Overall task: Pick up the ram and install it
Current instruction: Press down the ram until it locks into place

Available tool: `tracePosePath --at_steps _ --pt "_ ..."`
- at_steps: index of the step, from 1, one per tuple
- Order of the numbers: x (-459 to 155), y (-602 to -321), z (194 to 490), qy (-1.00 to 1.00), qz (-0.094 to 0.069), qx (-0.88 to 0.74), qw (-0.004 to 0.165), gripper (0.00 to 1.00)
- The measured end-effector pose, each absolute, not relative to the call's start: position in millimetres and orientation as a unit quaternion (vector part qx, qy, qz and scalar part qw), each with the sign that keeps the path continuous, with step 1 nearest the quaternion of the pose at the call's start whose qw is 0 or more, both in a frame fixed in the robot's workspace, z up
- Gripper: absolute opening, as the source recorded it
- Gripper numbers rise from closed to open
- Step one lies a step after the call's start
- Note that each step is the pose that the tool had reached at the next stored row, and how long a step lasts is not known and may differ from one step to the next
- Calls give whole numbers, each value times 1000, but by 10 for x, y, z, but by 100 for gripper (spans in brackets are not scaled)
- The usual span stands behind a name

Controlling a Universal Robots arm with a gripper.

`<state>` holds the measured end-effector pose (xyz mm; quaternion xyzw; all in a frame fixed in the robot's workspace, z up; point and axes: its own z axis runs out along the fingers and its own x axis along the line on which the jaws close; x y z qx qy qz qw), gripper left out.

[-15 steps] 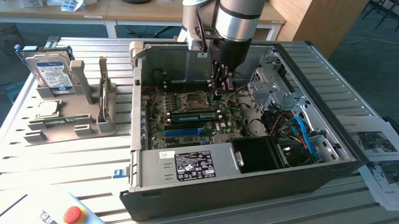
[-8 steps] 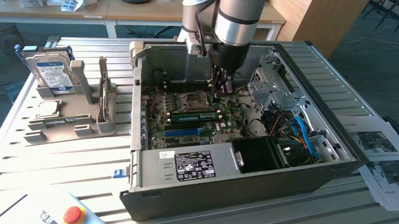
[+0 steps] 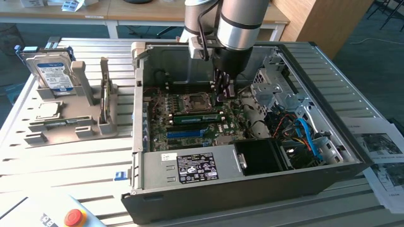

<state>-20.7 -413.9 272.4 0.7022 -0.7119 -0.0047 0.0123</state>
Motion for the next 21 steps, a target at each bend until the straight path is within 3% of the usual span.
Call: tracePosePath --at_steps 21 --pt "-83 -4138 2647 -712 -5 702 12 10"
